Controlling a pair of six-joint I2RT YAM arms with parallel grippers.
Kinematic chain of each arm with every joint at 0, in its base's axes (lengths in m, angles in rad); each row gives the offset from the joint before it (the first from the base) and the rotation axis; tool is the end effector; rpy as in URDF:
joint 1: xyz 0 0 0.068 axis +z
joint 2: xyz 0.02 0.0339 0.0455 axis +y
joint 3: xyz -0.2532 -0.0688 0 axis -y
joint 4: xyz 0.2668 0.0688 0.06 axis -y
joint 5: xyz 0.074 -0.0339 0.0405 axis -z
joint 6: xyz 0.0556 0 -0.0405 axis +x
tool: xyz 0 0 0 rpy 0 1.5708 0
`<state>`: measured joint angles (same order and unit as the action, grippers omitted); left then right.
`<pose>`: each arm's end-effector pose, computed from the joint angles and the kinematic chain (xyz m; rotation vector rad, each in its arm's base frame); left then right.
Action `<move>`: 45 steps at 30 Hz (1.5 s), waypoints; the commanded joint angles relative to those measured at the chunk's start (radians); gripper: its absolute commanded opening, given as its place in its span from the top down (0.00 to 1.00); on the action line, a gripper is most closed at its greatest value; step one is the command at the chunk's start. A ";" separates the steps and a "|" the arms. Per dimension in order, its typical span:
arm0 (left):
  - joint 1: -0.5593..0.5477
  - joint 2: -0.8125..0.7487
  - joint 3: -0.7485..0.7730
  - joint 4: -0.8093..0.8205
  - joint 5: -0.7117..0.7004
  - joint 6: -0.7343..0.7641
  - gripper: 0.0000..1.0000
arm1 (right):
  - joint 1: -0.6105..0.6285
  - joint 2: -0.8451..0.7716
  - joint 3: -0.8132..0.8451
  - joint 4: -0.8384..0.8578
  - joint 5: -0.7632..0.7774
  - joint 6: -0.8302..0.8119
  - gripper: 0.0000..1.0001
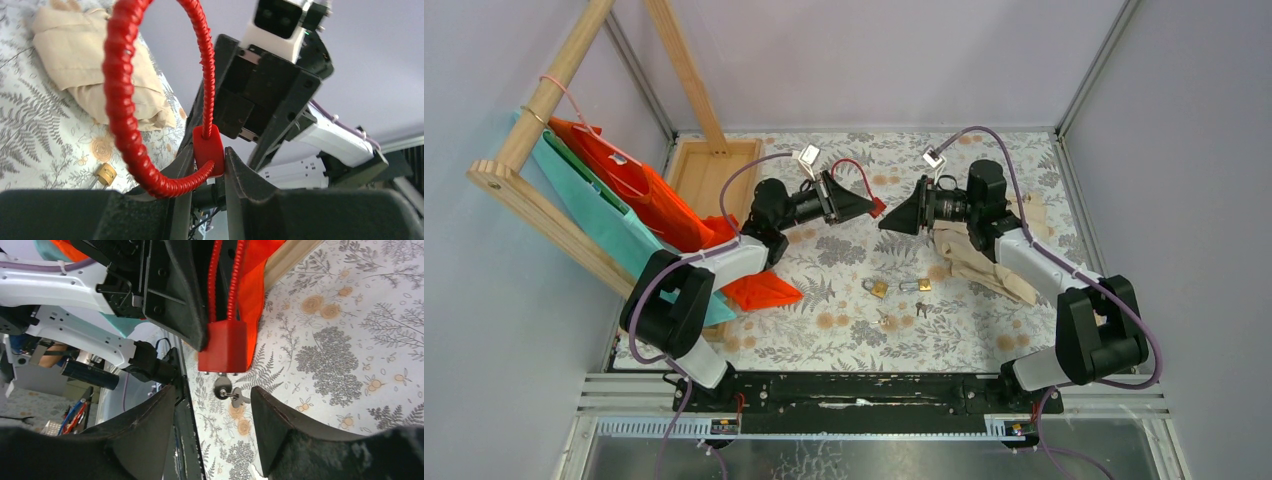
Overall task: Lock with the key
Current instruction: Lock the lock.
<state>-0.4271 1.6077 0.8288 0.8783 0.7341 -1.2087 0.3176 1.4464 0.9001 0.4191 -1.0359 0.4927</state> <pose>0.3269 -0.1897 0.2332 0.0196 1.8088 -1.7798 0.3168 0.1545 0.2644 -0.6862 1.7311 1.4492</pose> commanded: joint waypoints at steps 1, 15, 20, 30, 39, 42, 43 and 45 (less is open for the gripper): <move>0.007 -0.034 -0.002 0.244 0.077 0.074 1.00 | -0.003 -0.014 -0.025 0.181 -0.074 0.117 0.39; 0.007 -0.047 -0.007 0.398 0.160 0.112 1.00 | 0.000 -0.026 -0.095 0.507 -0.159 0.332 0.48; 0.005 -0.049 0.003 0.401 0.174 0.115 1.00 | 0.000 -0.028 -0.092 0.520 -0.162 0.344 0.52; 0.005 -0.053 0.001 0.389 0.176 0.125 1.00 | 0.000 -0.018 -0.085 0.550 -0.165 0.371 0.58; 0.006 -0.057 0.004 0.315 0.138 0.112 1.00 | 0.000 -0.028 -0.074 0.461 -0.161 0.291 0.80; 0.005 -0.060 0.004 0.242 0.112 0.121 1.00 | -0.001 -0.033 -0.064 0.415 -0.151 0.250 0.90; 0.005 -0.060 0.005 0.214 0.103 0.127 1.00 | 0.000 -0.036 -0.058 0.392 -0.148 0.232 0.93; 0.004 -0.063 0.010 0.152 0.086 0.139 1.00 | -0.001 -0.040 -0.044 0.337 -0.141 0.187 0.98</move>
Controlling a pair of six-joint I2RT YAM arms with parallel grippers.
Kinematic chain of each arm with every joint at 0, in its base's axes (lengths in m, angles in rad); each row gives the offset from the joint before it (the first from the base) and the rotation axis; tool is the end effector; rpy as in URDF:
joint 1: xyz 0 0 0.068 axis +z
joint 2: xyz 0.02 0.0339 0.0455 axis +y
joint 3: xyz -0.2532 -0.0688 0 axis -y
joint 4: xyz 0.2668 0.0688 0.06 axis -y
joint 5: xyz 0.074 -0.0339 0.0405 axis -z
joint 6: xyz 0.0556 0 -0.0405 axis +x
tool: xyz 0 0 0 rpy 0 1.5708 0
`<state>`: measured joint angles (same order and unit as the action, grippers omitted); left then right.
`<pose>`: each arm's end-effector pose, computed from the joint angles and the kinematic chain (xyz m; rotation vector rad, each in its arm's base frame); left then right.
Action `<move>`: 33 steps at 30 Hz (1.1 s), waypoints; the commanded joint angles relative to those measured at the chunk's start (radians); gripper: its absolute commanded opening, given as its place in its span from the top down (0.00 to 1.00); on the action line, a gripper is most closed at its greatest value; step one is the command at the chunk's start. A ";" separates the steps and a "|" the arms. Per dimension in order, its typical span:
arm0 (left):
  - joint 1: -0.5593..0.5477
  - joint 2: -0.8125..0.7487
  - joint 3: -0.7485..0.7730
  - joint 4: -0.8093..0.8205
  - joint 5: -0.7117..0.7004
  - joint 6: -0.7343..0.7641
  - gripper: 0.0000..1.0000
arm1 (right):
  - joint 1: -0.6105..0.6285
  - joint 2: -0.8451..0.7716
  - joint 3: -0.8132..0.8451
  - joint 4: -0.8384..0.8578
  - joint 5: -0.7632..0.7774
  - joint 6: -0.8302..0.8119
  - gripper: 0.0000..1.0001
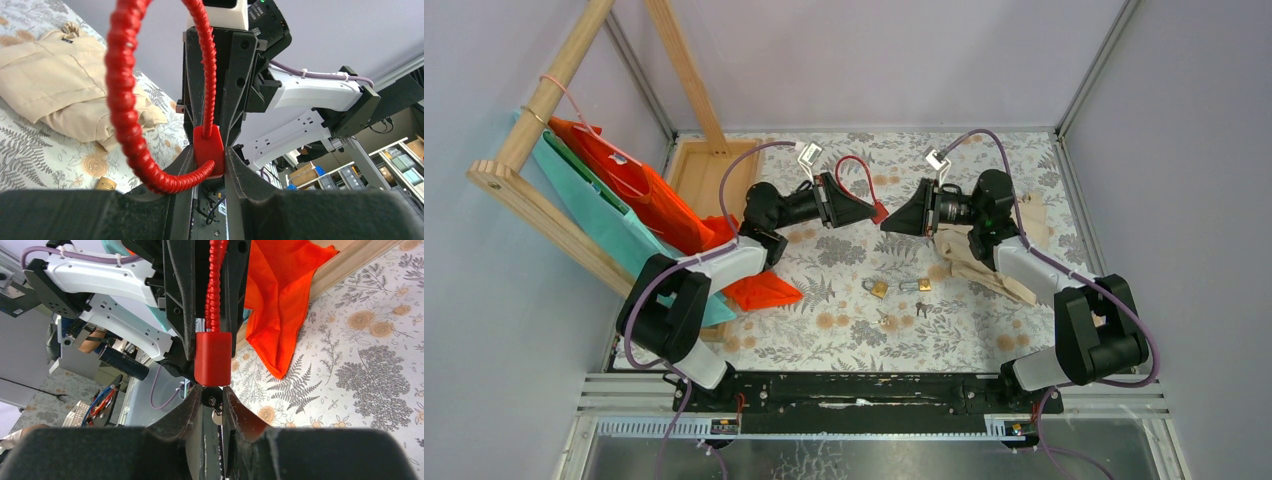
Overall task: Lock with the key
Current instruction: Lock the lock.
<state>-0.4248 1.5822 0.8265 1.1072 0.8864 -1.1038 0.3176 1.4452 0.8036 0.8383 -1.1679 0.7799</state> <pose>0.3109 -0.1879 0.2650 0.4096 1.5556 -1.7742 0.2993 0.1522 0.2718 -0.7542 1.5736 1.6303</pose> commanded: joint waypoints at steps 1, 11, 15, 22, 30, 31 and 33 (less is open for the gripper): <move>0.001 -0.037 0.018 -0.113 -0.072 0.040 1.00 | -0.001 -0.041 0.058 -0.107 -0.004 -0.121 1.00; -0.031 -0.047 0.034 -0.345 -0.151 0.055 1.00 | 0.000 -0.057 0.134 -0.486 0.110 -0.450 1.00; -0.044 -0.047 0.040 -0.422 -0.182 0.045 1.00 | -0.001 -0.061 0.163 -0.608 0.166 -0.568 1.00; -0.049 -0.046 0.054 -0.548 -0.235 0.029 1.00 | 0.005 -0.071 0.186 -0.750 0.268 -0.722 1.00; -0.048 -0.056 0.054 -0.570 -0.252 0.037 1.00 | 0.008 -0.065 0.183 -0.748 0.276 -0.722 1.00; -0.048 -0.057 0.054 -0.567 -0.251 0.038 1.00 | 0.008 -0.066 0.180 -0.743 0.274 -0.716 1.00; -0.048 -0.057 0.054 -0.562 -0.250 0.035 1.00 | 0.007 -0.069 0.175 -0.730 0.265 -0.702 1.00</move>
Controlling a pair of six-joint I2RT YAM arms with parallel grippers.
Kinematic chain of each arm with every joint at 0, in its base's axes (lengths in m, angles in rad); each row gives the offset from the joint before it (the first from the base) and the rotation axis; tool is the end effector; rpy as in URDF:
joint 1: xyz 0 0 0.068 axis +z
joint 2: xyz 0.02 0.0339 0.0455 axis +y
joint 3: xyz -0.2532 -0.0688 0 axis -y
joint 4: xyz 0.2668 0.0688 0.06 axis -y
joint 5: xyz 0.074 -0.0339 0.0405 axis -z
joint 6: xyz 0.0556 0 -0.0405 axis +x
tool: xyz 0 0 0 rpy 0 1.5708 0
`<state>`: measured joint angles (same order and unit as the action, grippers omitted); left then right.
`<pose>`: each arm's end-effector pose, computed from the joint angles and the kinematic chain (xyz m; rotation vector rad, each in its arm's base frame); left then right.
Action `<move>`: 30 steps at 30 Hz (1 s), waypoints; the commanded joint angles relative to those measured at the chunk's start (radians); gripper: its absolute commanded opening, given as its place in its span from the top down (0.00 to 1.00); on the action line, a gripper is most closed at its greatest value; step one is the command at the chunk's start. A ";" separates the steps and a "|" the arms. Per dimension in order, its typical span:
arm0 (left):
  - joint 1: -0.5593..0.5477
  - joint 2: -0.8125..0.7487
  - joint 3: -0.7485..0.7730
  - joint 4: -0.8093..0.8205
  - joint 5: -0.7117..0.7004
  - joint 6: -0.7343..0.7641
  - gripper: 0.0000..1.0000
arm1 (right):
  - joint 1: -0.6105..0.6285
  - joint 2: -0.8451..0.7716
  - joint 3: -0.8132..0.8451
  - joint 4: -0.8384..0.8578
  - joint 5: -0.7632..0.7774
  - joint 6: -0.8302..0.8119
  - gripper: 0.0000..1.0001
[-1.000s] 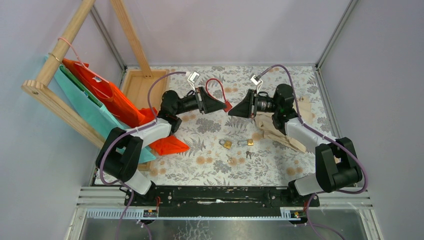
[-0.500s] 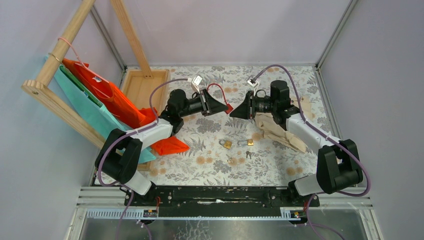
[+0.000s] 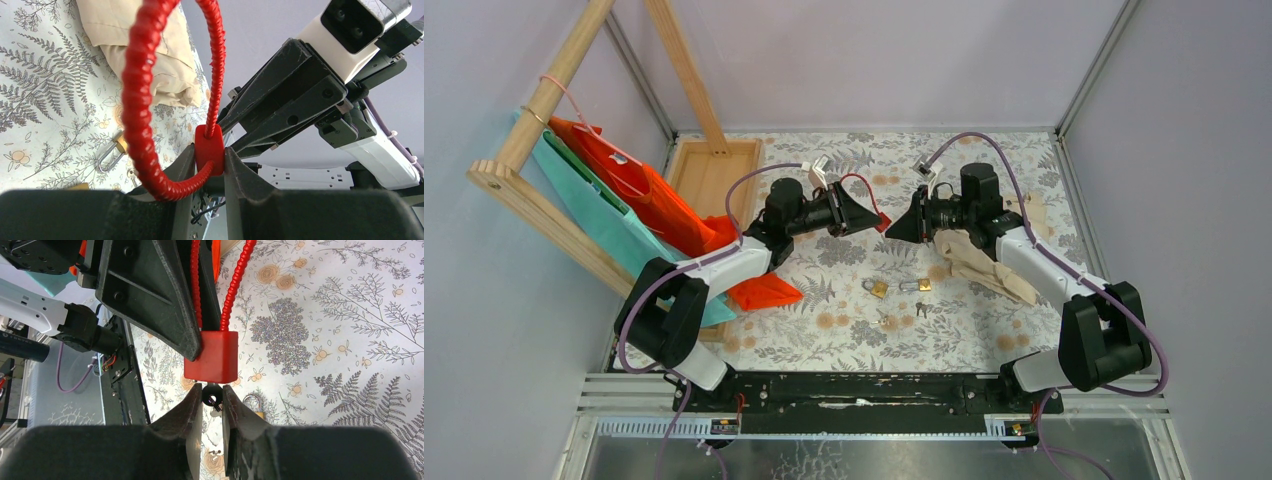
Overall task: Lock with the key
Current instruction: Lock the lock.
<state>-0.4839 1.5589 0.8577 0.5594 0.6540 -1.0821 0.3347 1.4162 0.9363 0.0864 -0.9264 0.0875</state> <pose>0.3175 -0.2051 0.2237 -0.0261 2.0108 -1.6442 0.3108 0.1552 0.2525 -0.8518 1.7840 1.1782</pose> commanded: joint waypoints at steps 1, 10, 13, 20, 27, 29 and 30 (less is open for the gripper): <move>0.010 -0.034 0.023 -0.010 -0.017 0.012 1.00 | -0.010 -0.040 0.039 0.030 0.019 -0.002 0.99; 0.020 -0.034 0.021 0.015 -0.007 0.004 1.00 | -0.040 -0.051 -0.001 0.112 -0.041 0.095 0.63; 0.030 -0.034 0.021 0.024 -0.005 -0.004 1.00 | -0.065 -0.061 -0.023 0.167 -0.067 0.148 0.49; 0.038 -0.035 0.012 0.092 0.017 -0.022 1.00 | -0.076 -0.039 -0.049 0.257 -0.109 0.238 0.33; 0.036 -0.035 -0.008 0.201 0.047 -0.059 1.00 | -0.076 0.031 -0.034 0.359 -0.160 0.353 0.31; 0.036 -0.035 -0.009 0.204 0.049 -0.061 1.00 | -0.076 0.047 -0.028 0.372 -0.175 0.372 0.32; 0.036 -0.035 -0.009 0.208 0.049 -0.062 1.00 | -0.075 0.054 -0.025 0.381 -0.180 0.380 0.32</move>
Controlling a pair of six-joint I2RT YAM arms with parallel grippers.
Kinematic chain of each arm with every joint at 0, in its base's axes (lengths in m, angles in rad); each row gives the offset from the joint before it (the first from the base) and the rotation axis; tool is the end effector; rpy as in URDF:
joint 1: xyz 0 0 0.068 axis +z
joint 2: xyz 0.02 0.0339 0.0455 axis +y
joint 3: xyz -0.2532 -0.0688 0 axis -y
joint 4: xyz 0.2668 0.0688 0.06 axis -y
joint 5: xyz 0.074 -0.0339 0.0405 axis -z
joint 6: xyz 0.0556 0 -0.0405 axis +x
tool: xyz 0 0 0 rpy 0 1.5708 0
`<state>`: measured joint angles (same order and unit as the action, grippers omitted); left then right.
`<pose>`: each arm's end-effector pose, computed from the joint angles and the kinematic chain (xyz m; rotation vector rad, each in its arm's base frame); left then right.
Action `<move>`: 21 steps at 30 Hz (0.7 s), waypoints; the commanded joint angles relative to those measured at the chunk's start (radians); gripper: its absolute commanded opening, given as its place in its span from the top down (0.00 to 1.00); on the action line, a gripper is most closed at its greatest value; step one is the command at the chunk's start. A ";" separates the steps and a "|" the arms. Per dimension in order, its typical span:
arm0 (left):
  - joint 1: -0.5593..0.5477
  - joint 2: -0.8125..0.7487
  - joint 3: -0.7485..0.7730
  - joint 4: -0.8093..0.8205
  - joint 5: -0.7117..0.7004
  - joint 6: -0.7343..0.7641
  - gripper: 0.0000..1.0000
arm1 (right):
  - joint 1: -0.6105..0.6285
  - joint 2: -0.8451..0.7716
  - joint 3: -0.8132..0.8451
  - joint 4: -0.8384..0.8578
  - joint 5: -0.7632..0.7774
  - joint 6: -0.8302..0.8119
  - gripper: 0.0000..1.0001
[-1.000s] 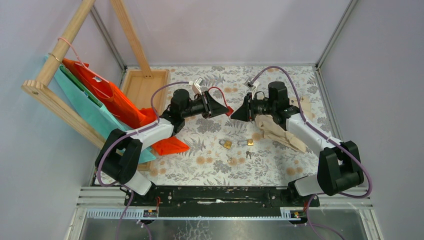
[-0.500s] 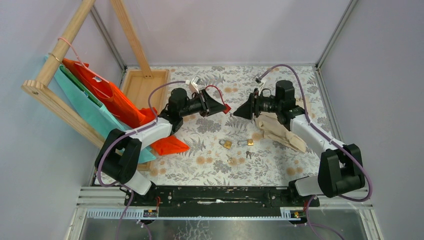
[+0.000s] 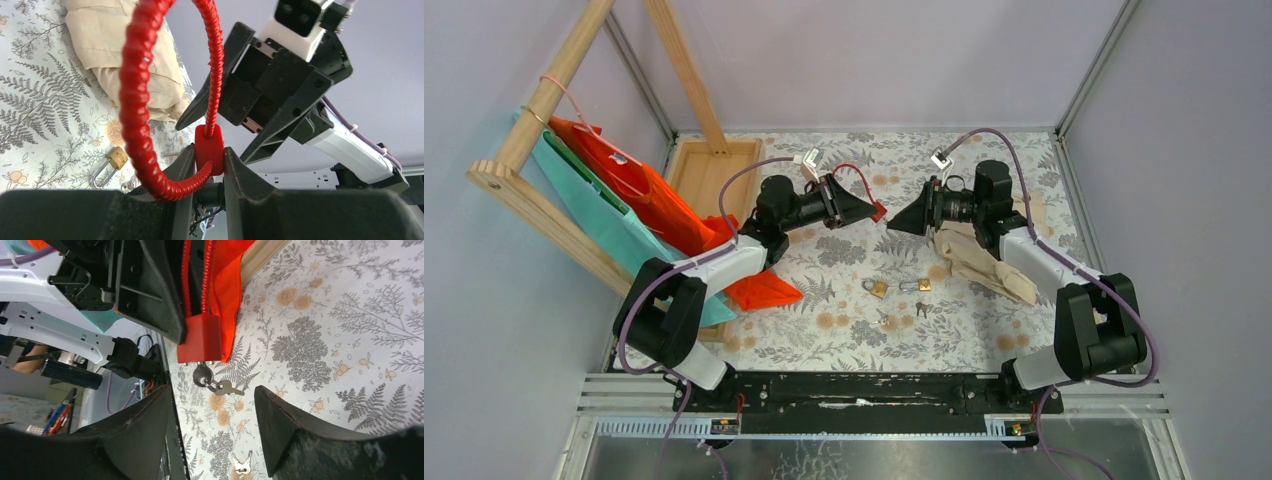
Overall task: Lock with the key
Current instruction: Lock the lock.
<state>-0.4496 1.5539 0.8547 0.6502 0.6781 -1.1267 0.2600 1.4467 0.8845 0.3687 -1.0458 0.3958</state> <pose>0.3232 -0.1947 0.2351 -0.0281 1.9240 -1.6851 0.3223 0.1355 0.2537 -0.6871 1.7452 1.3739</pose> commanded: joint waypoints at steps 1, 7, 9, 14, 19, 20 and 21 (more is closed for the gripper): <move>0.002 -0.031 -0.006 0.118 0.025 -0.019 1.00 | 0.001 0.029 0.026 0.111 -0.066 0.083 0.33; 0.001 -0.026 -0.008 0.124 0.026 -0.021 1.00 | 0.013 0.049 0.031 0.170 -0.090 0.132 0.43; 0.001 -0.025 -0.008 0.124 0.027 -0.021 1.00 | 0.017 0.054 0.034 0.171 -0.092 0.134 0.47; 0.000 -0.026 -0.008 0.125 0.027 -0.021 1.00 | 0.027 0.063 0.037 0.176 -0.095 0.136 0.55; 0.000 -0.024 -0.008 0.126 0.027 -0.022 1.00 | 0.033 0.067 0.043 0.177 -0.095 0.135 0.63; 0.000 -0.024 -0.008 0.125 0.027 -0.022 1.00 | 0.033 0.067 0.043 0.177 -0.094 0.135 0.64; 0.000 -0.025 -0.008 0.126 0.027 -0.022 1.00 | 0.033 0.067 0.045 0.178 -0.091 0.135 0.65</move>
<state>-0.4496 1.5528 0.8497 0.6888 0.6926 -1.1431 0.2832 1.5131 0.8848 0.4889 -1.1172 0.5236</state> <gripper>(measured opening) 0.303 0.368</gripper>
